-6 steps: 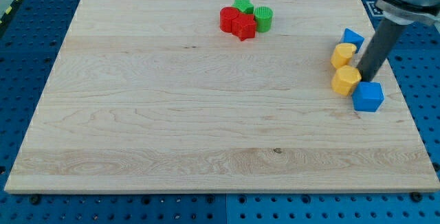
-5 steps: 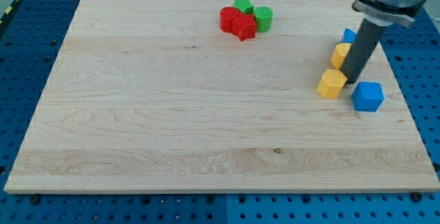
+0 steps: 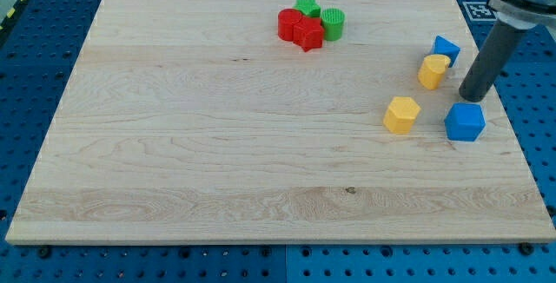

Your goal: Push the yellow heart closer to the yellow hexagon

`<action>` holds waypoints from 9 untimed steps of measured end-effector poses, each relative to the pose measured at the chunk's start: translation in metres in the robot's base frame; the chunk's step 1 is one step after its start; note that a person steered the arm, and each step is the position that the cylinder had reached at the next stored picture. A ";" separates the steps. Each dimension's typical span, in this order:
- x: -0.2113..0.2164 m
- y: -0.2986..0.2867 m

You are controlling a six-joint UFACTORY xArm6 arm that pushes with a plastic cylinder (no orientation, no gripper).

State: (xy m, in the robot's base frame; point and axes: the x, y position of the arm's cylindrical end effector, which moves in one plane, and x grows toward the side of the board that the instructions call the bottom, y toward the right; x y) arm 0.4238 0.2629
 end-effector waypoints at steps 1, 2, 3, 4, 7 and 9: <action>-0.031 0.002; -0.034 -0.016; -0.034 -0.059; -0.034 -0.075; -0.070 -0.088; -0.032 -0.090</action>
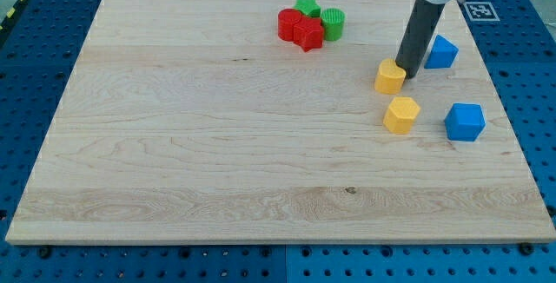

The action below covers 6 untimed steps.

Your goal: Push the yellow heart closer to the yellow hexagon

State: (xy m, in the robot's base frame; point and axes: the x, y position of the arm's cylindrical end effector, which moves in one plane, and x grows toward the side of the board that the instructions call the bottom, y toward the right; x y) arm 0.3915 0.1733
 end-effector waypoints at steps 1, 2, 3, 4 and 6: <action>-0.024 -0.003; -0.024 -0.028; 0.004 -0.034; 0.017 -0.027; -0.072 -0.028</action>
